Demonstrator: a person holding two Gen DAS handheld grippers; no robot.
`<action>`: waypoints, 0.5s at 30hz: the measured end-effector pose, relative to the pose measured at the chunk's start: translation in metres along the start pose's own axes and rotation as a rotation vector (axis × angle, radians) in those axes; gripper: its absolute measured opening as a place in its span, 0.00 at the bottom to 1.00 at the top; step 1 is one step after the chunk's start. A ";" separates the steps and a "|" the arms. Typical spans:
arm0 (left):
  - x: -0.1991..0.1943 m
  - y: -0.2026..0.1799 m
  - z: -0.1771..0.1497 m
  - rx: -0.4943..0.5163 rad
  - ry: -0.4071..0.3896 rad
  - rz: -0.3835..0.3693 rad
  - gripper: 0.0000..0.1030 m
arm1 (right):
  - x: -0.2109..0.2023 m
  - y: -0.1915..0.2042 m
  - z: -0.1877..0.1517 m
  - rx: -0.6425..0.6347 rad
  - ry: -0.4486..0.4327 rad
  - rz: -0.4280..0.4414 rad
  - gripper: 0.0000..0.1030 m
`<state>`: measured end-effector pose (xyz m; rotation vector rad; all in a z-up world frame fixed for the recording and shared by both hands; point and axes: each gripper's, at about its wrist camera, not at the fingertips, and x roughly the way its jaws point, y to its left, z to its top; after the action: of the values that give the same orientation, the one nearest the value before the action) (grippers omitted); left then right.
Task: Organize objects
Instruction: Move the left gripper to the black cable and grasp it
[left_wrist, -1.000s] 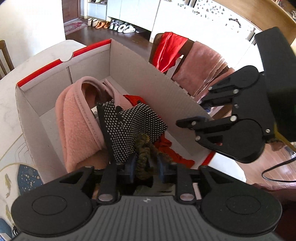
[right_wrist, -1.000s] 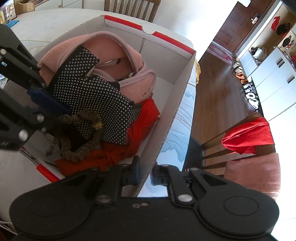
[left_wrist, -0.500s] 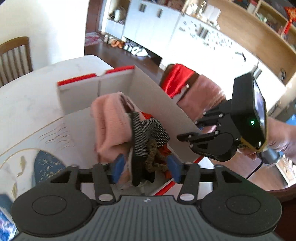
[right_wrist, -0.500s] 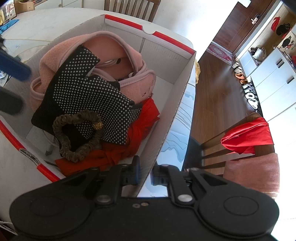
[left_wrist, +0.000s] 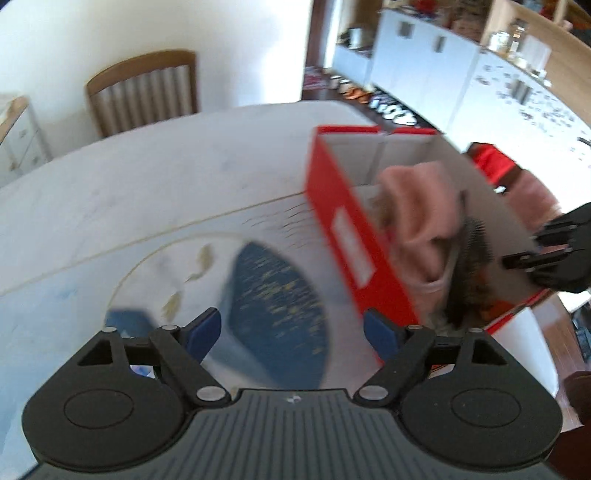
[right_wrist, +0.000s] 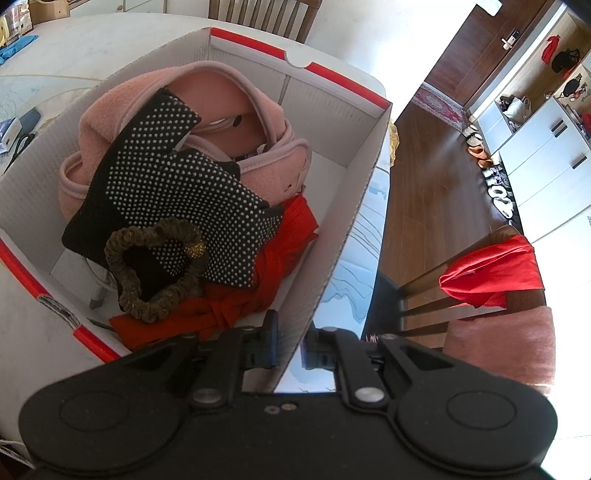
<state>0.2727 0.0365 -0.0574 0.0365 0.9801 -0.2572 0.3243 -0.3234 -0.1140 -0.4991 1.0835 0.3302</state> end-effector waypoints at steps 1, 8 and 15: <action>0.003 0.007 -0.005 -0.025 0.005 0.013 0.83 | 0.000 0.000 0.000 -0.001 0.000 -0.001 0.11; 0.028 0.044 -0.031 -0.185 0.045 0.025 1.00 | -0.001 -0.002 0.000 -0.006 0.006 -0.006 0.11; 0.058 0.059 -0.042 -0.251 0.071 0.079 1.00 | -0.001 -0.002 0.000 -0.009 0.008 -0.008 0.11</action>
<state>0.2823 0.0882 -0.1339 -0.1451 1.0731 -0.0594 0.3248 -0.3254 -0.1126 -0.5132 1.0879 0.3270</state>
